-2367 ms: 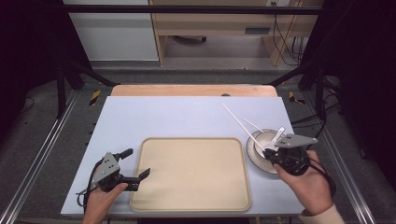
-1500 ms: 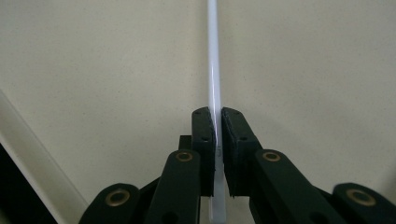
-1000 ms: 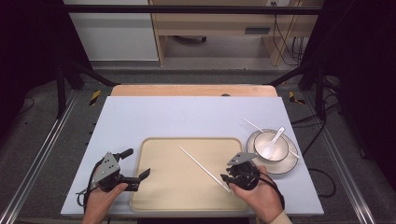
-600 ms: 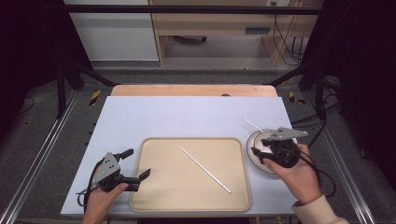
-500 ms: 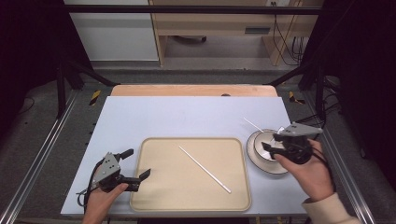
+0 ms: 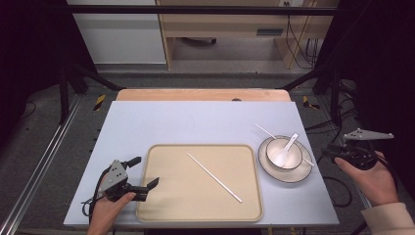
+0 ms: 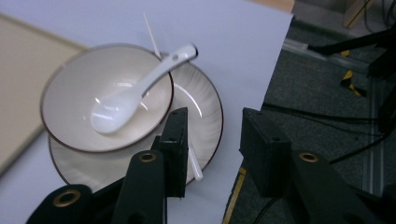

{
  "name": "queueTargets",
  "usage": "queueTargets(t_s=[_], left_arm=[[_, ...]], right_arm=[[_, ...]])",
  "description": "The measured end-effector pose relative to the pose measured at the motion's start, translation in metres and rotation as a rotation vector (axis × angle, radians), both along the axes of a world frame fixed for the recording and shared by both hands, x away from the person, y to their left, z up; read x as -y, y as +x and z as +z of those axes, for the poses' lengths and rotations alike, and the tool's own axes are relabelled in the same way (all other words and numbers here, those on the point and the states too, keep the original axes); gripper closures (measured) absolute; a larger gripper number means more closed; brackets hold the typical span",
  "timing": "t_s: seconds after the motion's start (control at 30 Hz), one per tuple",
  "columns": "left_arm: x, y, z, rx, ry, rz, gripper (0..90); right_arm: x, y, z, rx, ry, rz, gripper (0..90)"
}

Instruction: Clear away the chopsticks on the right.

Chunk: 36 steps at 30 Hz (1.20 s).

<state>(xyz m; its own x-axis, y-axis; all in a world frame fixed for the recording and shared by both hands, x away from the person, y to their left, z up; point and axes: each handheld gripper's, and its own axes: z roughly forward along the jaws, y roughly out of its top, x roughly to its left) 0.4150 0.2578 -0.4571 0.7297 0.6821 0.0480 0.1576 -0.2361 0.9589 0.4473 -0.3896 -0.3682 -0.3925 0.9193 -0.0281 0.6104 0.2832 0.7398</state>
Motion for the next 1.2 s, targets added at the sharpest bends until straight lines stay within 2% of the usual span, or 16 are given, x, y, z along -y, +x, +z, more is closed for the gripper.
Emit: queueTargets(t_s=[0.13,0.23,0.37,0.6,0.67,0.7,0.83,0.97,1.0,1.2], left_arm=[[0.001,0.001,-0.001,-0.004,0.005,-0.002,3.3],[0.001,0.000,-0.001,-0.006,0.007,-0.005,3.3],[0.001,0.001,-0.001,-0.006,0.005,-0.003,3.4],[0.000,0.000,-0.001,-0.005,0.004,-0.005,3.5],[0.001,0.000,-0.001,-0.005,0.006,-0.006,3.5],[0.000,0.000,-0.001,-0.005,0.005,-0.006,3.6],[0.000,0.000,-0.001,-0.006,0.005,-0.005,3.6],[0.000,0.000,-0.001,-0.006,0.006,-0.005,3.6],[0.000,0.000,-0.001,-0.006,0.006,-0.006,3.5],[0.000,0.000,-0.001,-0.006,0.004,-0.005,3.6]], right_arm=[[0.003,0.012,-0.026,-0.082,0.001,0.031,66.4],[0.001,0.023,-0.043,-0.120,-0.017,0.068,67.1],[-0.006,0.033,-0.056,-0.158,-0.016,0.082,66.5],[-0.017,0.043,-0.063,-0.189,-0.031,0.104,66.3],[-0.018,0.045,-0.066,-0.200,-0.049,0.109,67.4],[-0.019,0.046,-0.067,-0.205,-0.043,0.096,68.3],[-0.019,0.047,-0.070,-0.233,-0.052,0.127,72.7],[-0.018,0.047,-0.072,-0.243,-0.053,0.129,79.3],[-0.018,0.047,-0.072,-0.240,-0.052,0.129,82.6],[-0.012,0.042,-0.066,-0.198,-0.039,0.121,84.0]])
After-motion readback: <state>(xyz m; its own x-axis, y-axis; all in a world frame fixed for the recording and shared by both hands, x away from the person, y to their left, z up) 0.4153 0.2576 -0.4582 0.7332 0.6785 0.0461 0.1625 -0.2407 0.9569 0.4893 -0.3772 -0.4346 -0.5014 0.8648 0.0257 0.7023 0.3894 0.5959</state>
